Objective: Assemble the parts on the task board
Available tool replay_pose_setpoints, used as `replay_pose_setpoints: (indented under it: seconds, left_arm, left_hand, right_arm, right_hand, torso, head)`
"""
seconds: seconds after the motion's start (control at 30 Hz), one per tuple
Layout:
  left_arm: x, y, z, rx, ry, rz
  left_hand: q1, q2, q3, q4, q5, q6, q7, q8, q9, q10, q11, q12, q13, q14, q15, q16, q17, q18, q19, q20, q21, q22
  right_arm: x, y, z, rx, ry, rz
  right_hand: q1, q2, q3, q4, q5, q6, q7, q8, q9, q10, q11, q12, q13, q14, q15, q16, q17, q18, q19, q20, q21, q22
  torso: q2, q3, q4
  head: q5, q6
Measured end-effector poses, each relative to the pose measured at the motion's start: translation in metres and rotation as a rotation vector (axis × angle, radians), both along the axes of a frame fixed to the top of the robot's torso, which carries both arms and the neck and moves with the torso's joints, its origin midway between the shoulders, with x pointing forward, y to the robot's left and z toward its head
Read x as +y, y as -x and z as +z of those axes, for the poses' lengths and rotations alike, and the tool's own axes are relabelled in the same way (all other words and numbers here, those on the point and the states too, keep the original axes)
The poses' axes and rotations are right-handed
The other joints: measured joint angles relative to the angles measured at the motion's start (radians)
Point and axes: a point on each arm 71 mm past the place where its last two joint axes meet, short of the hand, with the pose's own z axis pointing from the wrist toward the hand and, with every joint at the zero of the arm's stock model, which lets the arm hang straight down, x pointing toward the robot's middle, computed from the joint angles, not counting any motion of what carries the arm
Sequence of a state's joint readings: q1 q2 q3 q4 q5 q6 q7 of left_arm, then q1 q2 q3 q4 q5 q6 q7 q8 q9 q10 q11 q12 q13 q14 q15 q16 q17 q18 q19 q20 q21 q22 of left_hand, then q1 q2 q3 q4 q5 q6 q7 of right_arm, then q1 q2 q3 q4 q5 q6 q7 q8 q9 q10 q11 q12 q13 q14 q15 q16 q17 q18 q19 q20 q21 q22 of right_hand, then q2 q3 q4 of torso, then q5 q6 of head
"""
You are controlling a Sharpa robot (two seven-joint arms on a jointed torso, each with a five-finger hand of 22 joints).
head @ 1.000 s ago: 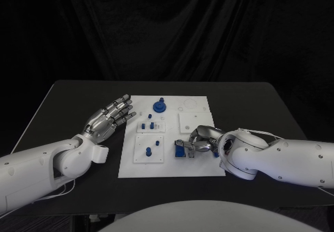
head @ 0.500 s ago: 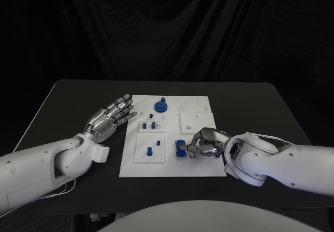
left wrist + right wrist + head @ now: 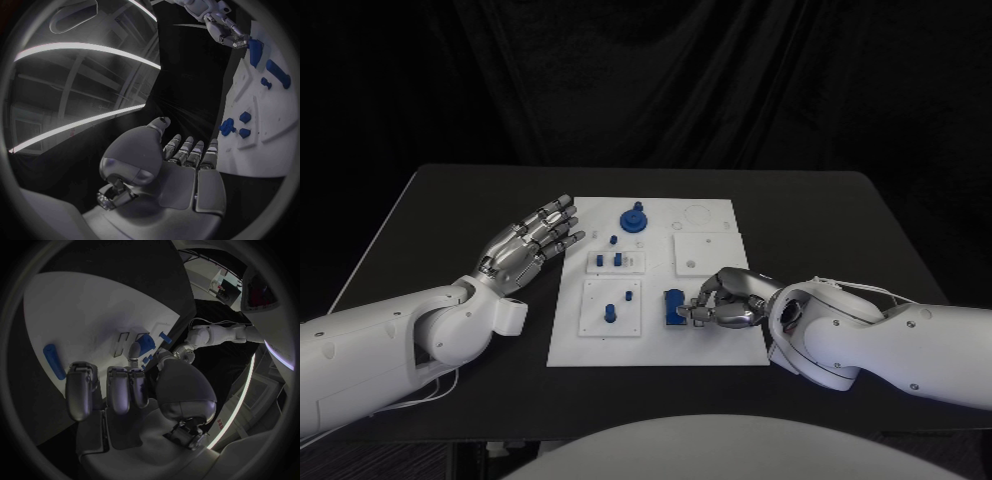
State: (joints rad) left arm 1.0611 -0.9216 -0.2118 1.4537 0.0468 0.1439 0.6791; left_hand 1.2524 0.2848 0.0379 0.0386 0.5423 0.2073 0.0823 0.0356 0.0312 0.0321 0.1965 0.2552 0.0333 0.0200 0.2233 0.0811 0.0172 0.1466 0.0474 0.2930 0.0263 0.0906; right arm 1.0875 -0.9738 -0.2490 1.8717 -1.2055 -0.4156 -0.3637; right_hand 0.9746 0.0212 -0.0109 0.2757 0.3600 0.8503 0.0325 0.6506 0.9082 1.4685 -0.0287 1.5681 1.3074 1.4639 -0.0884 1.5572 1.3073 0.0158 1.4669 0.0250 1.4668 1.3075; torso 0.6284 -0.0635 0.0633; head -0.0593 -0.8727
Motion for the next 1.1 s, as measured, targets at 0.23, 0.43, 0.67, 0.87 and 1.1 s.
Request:
replay_pose_setpoints:
  seconds: [0.23,0.43,0.67,0.87,1.1]
  left_arm:
    - [-0.0006,0.0000,0.0000,0.000,0.001,-0.001]
    - [-0.0009,-0.0003,-0.0002,0.000,0.001,-0.002]
    - [-0.0005,-0.0006,-0.0004,0.000,0.001,-0.002]
    - [-0.0012,-0.0008,-0.0007,0.000,0.002,-0.003]
    - [-0.0010,-0.0008,-0.0011,0.001,0.002,-0.004]
  left_hand:
    - [0.000,0.000,0.000,0.000,0.000,0.000,0.000,0.000,0.000,0.000,0.000,0.000,0.000,0.000,0.000,0.000,0.000,0.000,0.000,0.000,0.000,0.000]
    - [0.000,0.000,0.000,0.000,0.000,0.000,0.000,0.000,0.000,0.000,0.000,0.000,0.000,0.000,0.000,0.000,0.000,0.000,0.000,0.000,0.000,0.000]
    - [0.000,0.000,0.000,0.000,0.000,0.000,0.000,0.000,0.000,0.000,0.000,0.000,0.000,0.000,0.000,0.000,0.000,0.000,0.000,0.000,0.000,0.000]
    - [0.000,0.000,0.000,0.000,0.000,0.000,0.000,0.000,0.000,0.000,0.000,0.000,0.000,0.000,0.000,0.000,0.000,0.000,0.000,0.000,0.000,0.000]
    - [0.000,0.000,0.000,0.000,0.000,0.000,0.000,0.000,0.000,0.000,0.000,0.000,0.000,0.004,0.004,0.000,0.000,0.000,0.000,0.000,0.000,0.000]
  right_arm:
    - [0.0004,-0.0011,-0.0018,0.009,0.005,0.004]
    - [0.0014,-0.0024,-0.0031,0.013,0.006,0.007]
    - [0.0021,-0.0045,-0.0041,0.014,0.006,0.009]
    - [0.0014,-0.0050,-0.0069,0.018,0.007,0.007]
    - [0.0018,-0.0046,-0.0079,0.025,0.006,0.011]
  right_hand:
    - [0.054,0.007,0.009,-0.017,0.068,-0.005,-0.005,0.013,0.018,-0.003,-0.004,0.000,0.000,0.004,-0.004,0.000,0.000,0.000,0.000,-0.007,0.000,0.000]
    - [0.098,0.007,0.025,-0.039,0.115,-0.009,-0.009,0.018,0.025,-0.004,-0.011,0.000,0.000,0.000,-0.007,0.000,0.001,0.000,0.000,-0.008,0.000,0.000]
    - [0.146,0.009,0.049,-0.071,0.117,-0.011,-0.011,0.018,0.029,0.000,-0.015,0.000,0.000,0.004,-0.011,0.000,0.001,0.000,0.000,-0.014,0.000,0.000]
    - [0.180,0.009,0.075,-0.097,0.148,-0.012,-0.012,0.018,0.029,-0.004,-0.018,0.000,0.000,0.000,-0.014,0.000,0.001,0.000,0.000,-0.014,0.000,0.000]
    - [0.202,-0.012,0.101,-0.123,0.134,-0.016,-0.016,0.018,0.029,-0.004,-0.018,0.000,0.000,0.000,-0.014,0.000,0.001,0.000,-0.003,-0.018,0.000,0.000]
  torso:
    - [0.000,-0.0004,0.0019]
    - [0.000,-0.0005,0.0033]
    - [0.001,-0.0004,0.0040]
    - [0.000,-0.0002,0.0039]
    - [0.000,-0.0002,0.0039]
  head:
    - [-0.002,0.000]
    - [-0.002,0.000]
    - [-0.002,0.000]
    - [0.000,0.000]
    - [-0.002,0.000]
